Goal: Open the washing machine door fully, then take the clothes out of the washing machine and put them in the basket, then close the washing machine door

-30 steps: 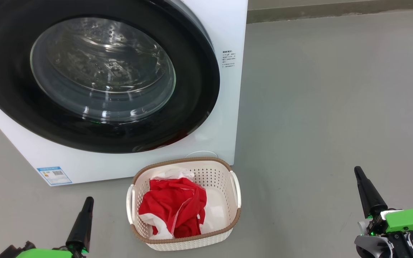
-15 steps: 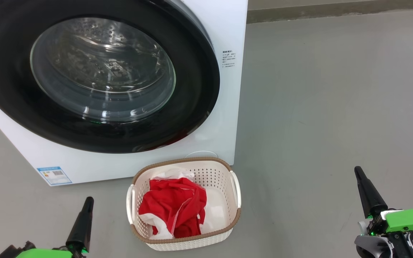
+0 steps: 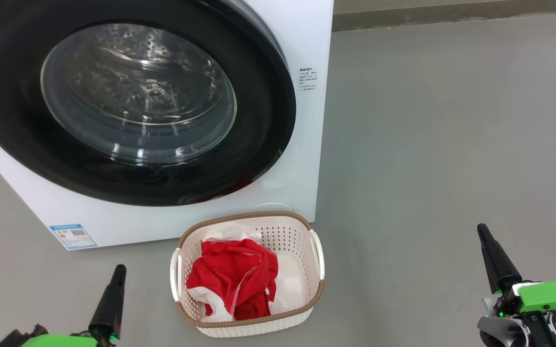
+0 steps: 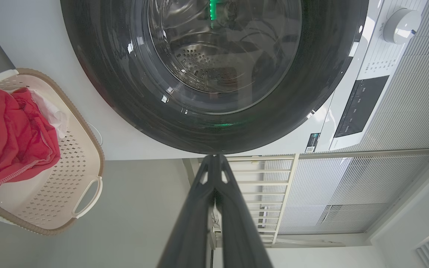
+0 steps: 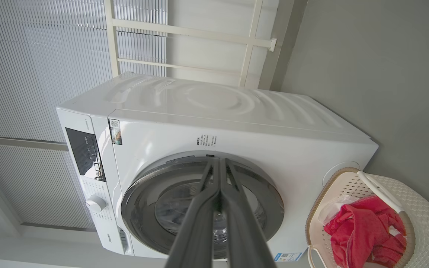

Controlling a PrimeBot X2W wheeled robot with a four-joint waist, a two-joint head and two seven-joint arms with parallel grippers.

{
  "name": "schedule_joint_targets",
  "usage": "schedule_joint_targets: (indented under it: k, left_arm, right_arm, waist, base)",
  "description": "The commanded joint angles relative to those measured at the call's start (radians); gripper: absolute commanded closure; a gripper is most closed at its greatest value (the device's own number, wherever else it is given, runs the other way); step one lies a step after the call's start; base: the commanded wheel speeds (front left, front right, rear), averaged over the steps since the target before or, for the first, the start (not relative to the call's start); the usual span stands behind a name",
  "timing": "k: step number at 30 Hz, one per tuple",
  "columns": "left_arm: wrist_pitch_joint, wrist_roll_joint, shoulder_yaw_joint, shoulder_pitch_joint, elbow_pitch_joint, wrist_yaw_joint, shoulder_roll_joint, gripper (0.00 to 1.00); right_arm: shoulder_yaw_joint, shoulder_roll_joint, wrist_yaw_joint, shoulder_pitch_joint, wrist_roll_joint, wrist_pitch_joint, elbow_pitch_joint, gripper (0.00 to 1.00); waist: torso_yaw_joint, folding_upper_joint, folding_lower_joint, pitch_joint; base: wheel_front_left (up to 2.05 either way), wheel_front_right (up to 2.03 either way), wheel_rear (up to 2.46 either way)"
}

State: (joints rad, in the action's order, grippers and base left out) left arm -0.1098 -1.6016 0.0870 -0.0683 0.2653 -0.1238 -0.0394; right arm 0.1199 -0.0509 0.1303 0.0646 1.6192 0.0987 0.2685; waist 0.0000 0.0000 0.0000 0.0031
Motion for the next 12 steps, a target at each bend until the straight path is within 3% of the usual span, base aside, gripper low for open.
schedule_joint_targets:
  k: [1, 12]
  left_arm:
    - [-0.003, -0.007, 0.027, -0.040, -0.020, -0.007, -0.011, 1.00]
    - [-0.003, -0.007, 0.027, -0.040, -0.020, -0.007, -0.011, 1.00]
  right_arm:
    - [-0.015, -0.006, 0.000, 0.043, -0.004, 0.008, -0.024, 1.00]
    - [-0.013, -0.005, 0.000, 0.043, -0.005, 0.009, -0.024, 1.00]
  waist:
    - [0.000, 0.0000, 0.0000, 0.000]
    - [0.000, 0.0000, 0.0000, 0.000]
  base:
    - [0.00, 0.00, 0.00]
    - [0.00, 0.00, 0.00]
